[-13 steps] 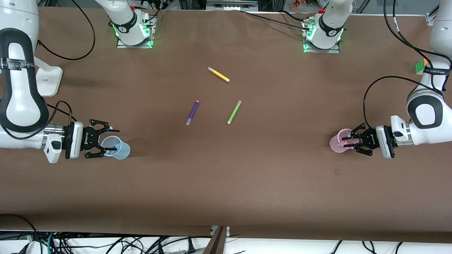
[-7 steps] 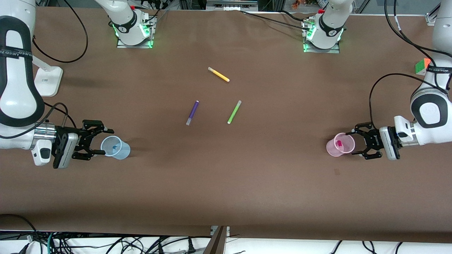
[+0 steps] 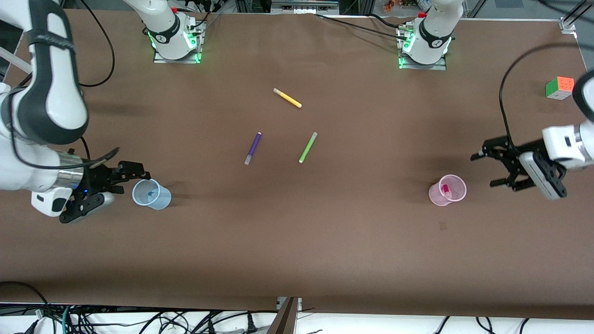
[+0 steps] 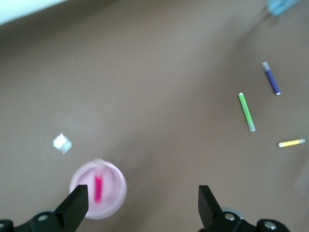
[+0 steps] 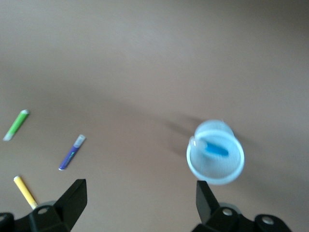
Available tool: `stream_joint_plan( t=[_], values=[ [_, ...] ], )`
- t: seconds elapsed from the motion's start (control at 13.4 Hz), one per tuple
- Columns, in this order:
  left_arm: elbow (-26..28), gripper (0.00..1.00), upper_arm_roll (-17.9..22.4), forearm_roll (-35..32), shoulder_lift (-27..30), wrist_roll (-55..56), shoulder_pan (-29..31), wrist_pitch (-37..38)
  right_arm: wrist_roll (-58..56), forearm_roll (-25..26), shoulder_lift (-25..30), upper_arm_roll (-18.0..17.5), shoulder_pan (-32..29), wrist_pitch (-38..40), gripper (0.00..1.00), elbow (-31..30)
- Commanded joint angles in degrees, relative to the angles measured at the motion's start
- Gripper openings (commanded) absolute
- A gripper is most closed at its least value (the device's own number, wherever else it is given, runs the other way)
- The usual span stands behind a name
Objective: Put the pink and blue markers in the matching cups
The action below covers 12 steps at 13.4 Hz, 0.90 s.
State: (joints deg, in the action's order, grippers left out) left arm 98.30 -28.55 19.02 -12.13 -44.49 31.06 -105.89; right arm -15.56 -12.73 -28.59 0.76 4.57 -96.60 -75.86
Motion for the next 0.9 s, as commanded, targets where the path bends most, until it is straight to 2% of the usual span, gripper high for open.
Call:
stream_joint_plan(
  t=[0.0, 0.15, 0.37, 0.52, 0.82],
  values=[
    [1.98, 1.0, 0.77, -4.34, 8.07, 16.04, -4.24, 4.01, 12.88, 5.07, 1.87, 0.29, 2.71, 4.74, 1.0, 0.53],
    [1.9, 1.0, -1.23, -8.53, 10.97, 28.34, -5.48, 6.65, 18.09, 6.04, 3.45, 0.29, 2.81, 8.17, 1.0, 0.97],
    [-3.53, 1.0, -9.05, -21.36, 12.04, 44.0, -5.57, 13.67, 18.1, 6.92, 5.03, 0.64, 2.63, 13.09, 1.0, 1.68],
    [-5.3, 1.0, -10.91, -21.92, 12.04, 53.67, -5.57, 15.62, 18.1, 7.01, 5.82, 0.82, 2.11, 15.73, 1.0, 2.11],
    [-6.28, 1.0, -10.92, -21.31, 11.69, 54.94, -5.48, 17.37, 17.84, 12.71, 12.57, 0.56, 1.49, 15.22, 1.0, 0.2]
  ],
)
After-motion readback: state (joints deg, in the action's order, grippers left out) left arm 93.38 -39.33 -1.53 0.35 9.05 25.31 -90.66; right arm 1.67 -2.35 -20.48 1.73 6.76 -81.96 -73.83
